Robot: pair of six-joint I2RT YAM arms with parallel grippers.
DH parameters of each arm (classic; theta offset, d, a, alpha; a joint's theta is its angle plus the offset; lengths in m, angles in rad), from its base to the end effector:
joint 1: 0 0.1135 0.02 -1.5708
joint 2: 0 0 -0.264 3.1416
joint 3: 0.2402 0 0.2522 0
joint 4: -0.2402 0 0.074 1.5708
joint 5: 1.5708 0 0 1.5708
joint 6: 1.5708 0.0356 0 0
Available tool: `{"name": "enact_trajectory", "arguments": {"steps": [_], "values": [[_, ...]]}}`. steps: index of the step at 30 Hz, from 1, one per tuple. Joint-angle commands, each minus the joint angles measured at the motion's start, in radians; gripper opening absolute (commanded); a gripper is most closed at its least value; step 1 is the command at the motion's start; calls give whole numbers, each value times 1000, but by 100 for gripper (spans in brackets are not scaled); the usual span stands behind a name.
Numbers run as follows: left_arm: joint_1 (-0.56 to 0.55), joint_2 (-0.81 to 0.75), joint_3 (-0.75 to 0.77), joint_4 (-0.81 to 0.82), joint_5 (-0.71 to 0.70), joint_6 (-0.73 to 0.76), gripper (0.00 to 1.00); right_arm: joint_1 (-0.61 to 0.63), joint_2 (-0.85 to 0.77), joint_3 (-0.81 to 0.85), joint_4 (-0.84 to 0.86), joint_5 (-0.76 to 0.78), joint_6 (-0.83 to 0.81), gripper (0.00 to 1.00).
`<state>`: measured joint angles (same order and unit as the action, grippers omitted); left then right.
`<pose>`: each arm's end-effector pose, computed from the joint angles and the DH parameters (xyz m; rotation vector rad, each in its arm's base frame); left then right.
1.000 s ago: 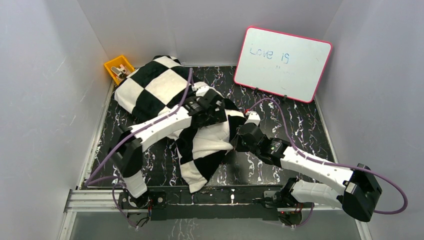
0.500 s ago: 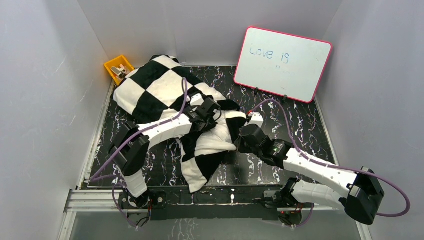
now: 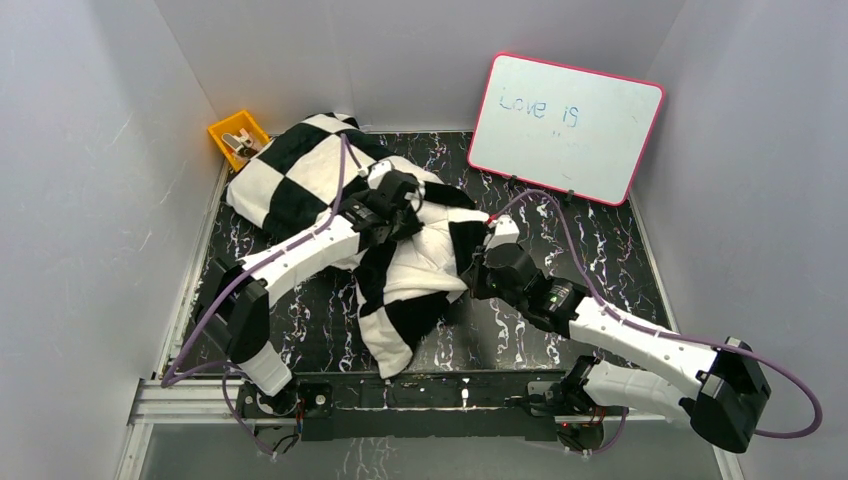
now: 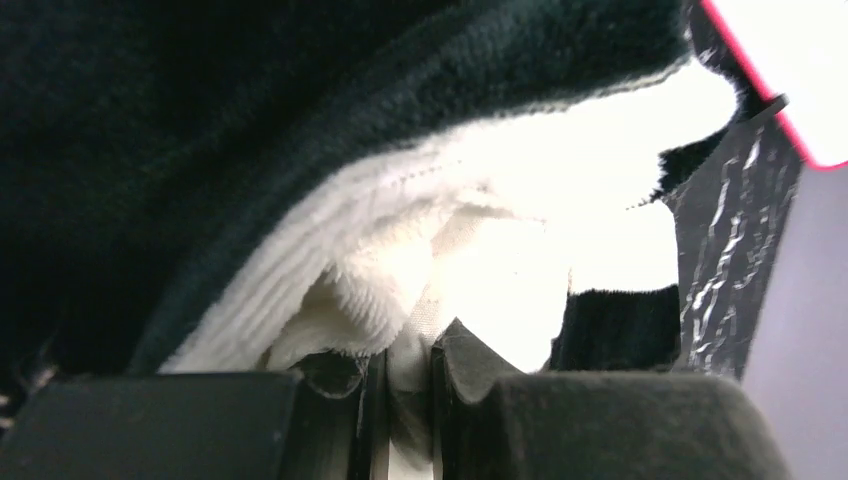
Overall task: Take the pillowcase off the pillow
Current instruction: Remove the pillow from the pillowcase.
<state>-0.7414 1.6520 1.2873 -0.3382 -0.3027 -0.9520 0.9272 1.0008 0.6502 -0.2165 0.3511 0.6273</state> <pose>0.2830 -0.2448 0.2755 -0.4021 2.2630 -0.5643 0.1411 0.1677 0.2503 -0.1137 2.1462 0.5527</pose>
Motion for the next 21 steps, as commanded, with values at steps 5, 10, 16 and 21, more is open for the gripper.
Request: {"name": "enact_trajectory", "arguments": {"steps": [5, 10, 16, 21], "values": [[148, -71, 126, 185, -218, 60, 0, -10, 105, 53, 39, -302, -237, 0], [148, -49, 200, 284, -262, 51, 0, -9, 219, 143, 87, -427, -273, 1], [146, 2, 288, 319, -256, 25, 0, 44, 303, 231, 154, -490, -259, 15], [133, 49, 341, 330, -272, 74, 0, 110, 295, 270, 166, -417, -270, 52]]}}
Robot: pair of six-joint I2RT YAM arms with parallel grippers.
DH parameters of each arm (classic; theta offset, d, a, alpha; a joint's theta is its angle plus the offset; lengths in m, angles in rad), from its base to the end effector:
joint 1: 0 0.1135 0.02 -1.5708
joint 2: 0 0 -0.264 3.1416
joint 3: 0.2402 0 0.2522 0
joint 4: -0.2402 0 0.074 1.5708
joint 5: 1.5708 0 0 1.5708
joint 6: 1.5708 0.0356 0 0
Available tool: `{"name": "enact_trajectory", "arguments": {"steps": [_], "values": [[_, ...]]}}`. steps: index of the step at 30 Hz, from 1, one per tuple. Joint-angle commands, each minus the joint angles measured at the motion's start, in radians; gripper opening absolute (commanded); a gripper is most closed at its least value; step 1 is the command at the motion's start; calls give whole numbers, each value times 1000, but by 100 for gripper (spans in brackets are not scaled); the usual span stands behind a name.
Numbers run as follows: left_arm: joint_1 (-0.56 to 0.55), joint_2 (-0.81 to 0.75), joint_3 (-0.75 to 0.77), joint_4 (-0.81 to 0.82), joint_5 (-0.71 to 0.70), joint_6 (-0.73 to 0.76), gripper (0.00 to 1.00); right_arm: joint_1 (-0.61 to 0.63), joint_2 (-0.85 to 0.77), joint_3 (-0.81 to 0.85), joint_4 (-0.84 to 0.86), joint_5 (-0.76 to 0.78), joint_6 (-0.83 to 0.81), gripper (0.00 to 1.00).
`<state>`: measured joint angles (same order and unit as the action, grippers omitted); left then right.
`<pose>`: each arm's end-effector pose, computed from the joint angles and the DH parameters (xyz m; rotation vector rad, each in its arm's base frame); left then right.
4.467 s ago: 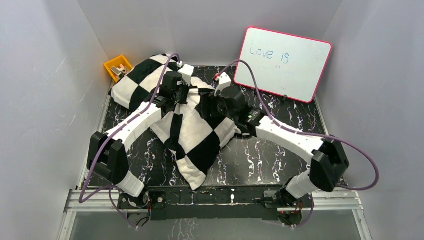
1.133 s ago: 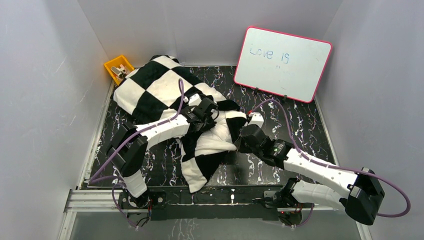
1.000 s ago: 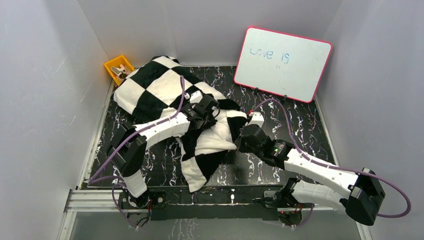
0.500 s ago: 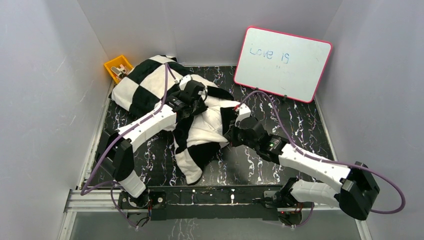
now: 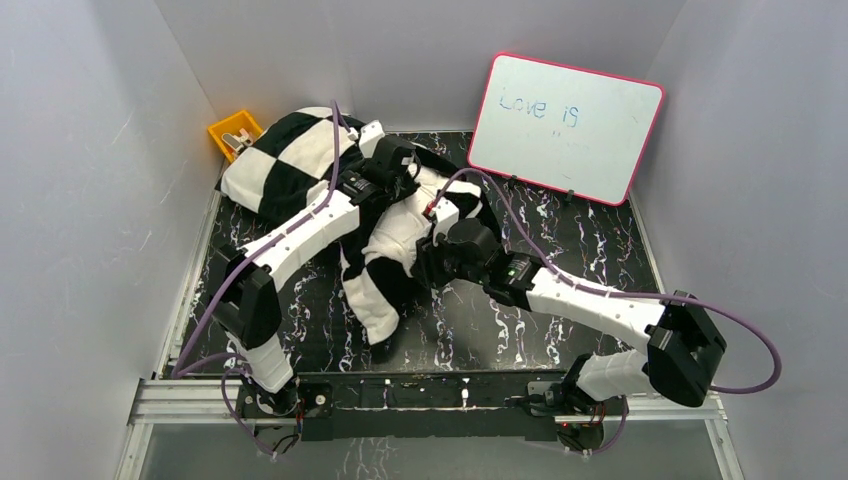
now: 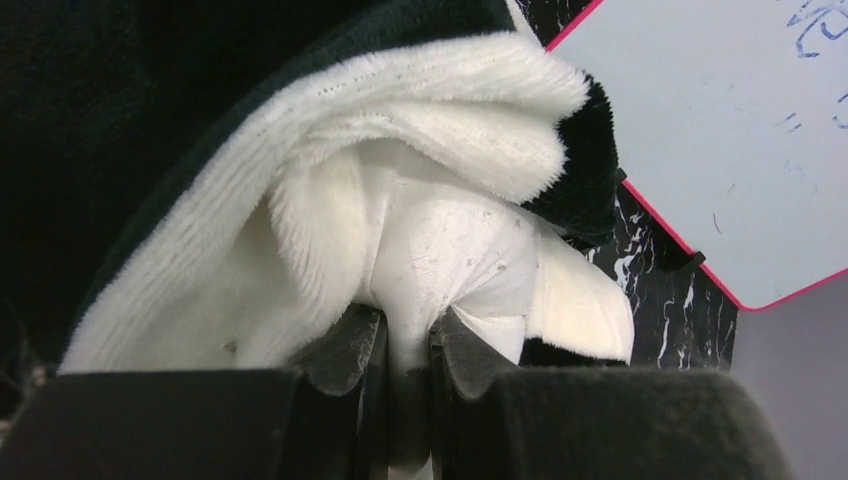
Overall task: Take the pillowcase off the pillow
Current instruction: Remove the pillow from the pillowcase.
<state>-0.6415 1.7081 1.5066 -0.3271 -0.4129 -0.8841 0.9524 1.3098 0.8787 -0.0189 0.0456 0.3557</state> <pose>0.3292 -0.2280 0.3310 -0.4988 2.0300 -0.5090 0.1742 0.2420 0.2731 -0.5912 2.0252 0.7672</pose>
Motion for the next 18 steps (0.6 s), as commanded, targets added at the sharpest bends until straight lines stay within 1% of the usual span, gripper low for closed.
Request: {"name": "enact_trajectory", "arguments": {"steps": [1, 2, 4, 5, 7, 10, 14, 18], "values": [[31, -6, 120, 322, -168, 17, 0, 86, -36, 37, -30, -82, 4, 59], [31, -5, 115, 322, -171, 26, 0, 86, -66, 29, -24, -58, 1, 65], [31, -9, 97, 322, -173, 38, 0, 86, -133, 14, -6, 15, -11, 82], [31, -12, 85, 350, -177, 40, 0, 86, -164, 7, 6, 35, -22, 88], [31, -17, 60, 366, -178, 45, 0, 86, -205, 4, 24, 75, -42, 96], [31, -24, 46, 370, -175, 51, 0, 86, -204, 25, 23, 180, -62, 98], [31, -30, 41, 368, -181, 52, 0, 86, -157, 60, 20, 384, -40, 97], [31, -32, 34, 366, -178, 35, 0, 86, -66, 139, 20, 463, -7, 94]]}}
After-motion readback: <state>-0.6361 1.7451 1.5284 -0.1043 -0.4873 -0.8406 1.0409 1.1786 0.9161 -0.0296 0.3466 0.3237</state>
